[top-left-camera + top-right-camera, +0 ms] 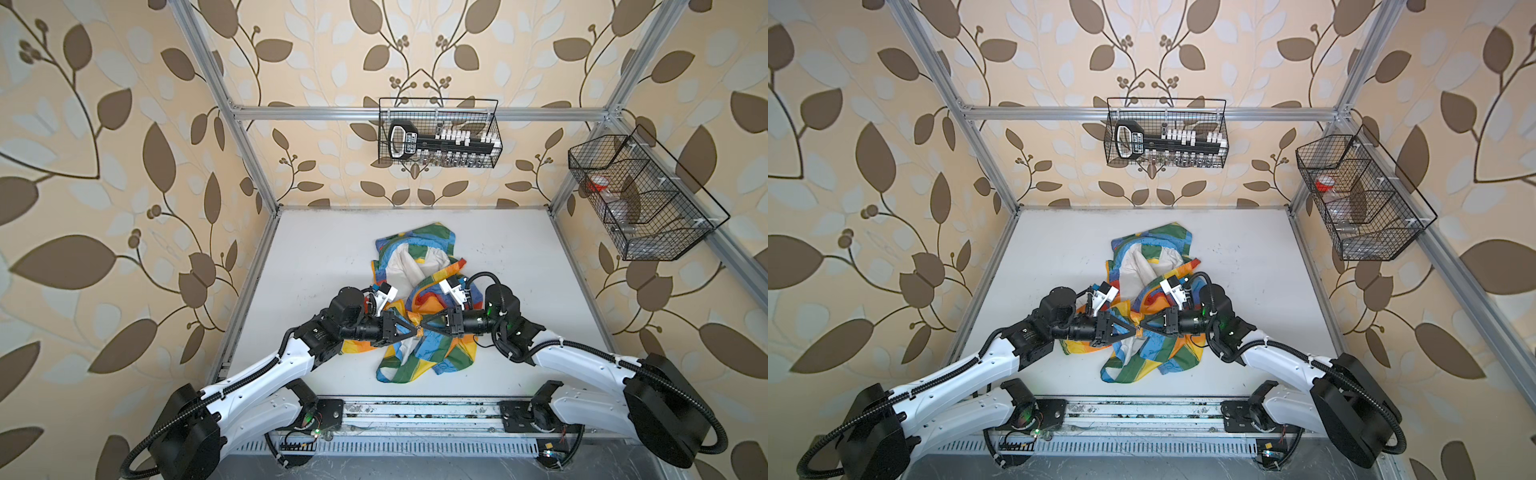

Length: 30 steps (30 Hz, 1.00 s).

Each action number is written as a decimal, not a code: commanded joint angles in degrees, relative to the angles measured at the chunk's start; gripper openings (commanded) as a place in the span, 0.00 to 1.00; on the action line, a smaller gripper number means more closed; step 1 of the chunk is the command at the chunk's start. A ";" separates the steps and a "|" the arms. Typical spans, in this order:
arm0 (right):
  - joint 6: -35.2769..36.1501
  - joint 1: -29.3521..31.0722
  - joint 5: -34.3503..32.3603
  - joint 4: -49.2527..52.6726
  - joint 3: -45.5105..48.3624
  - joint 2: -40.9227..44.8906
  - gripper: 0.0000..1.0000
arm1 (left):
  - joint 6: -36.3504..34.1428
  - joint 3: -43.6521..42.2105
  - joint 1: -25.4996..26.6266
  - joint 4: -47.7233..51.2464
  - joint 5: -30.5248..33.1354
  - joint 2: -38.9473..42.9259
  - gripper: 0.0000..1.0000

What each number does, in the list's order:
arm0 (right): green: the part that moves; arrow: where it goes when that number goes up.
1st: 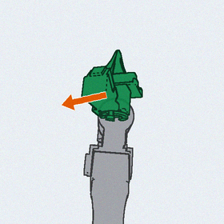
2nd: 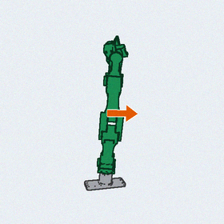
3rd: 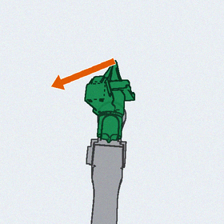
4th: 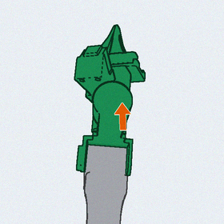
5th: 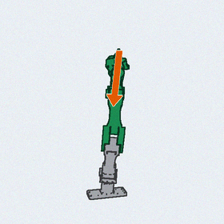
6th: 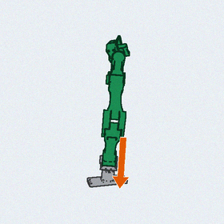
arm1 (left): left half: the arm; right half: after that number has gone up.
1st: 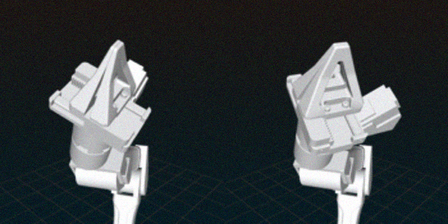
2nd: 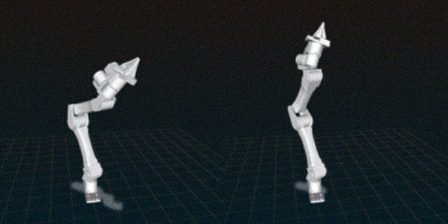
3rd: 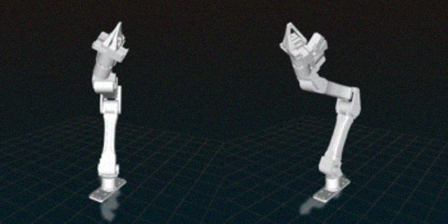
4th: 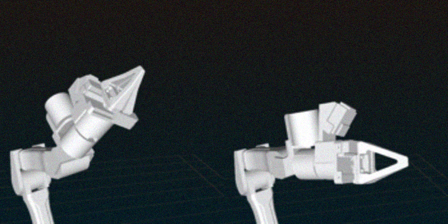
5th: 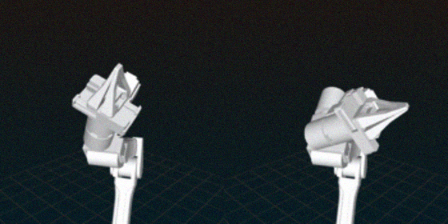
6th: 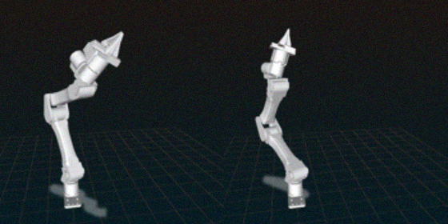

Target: Zip up the jacket

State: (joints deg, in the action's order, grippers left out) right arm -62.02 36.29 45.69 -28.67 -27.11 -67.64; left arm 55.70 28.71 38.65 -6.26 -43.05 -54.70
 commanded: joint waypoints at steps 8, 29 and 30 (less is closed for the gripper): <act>7.96 -0.27 -7.37 10.49 -5.75 -1.02 0.00 | -0.46 0.65 0.39 -0.86 -2.97 0.90 0.00; 7.54 2.35 -14.72 6.46 -5.41 -1.35 0.00 | 26.88 -4.02 -0.86 -4.83 14.80 6.88 0.72; 6.96 2.68 -14.99 5.49 -5.57 -1.84 0.00 | 30.35 -5.97 -0.16 -8.01 17.57 8.81 0.70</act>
State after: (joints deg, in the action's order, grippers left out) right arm -53.34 38.15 32.86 -19.38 -31.42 -68.10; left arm 72.44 26.35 38.17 -6.90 -32.14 -49.78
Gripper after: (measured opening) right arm 0.047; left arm 0.713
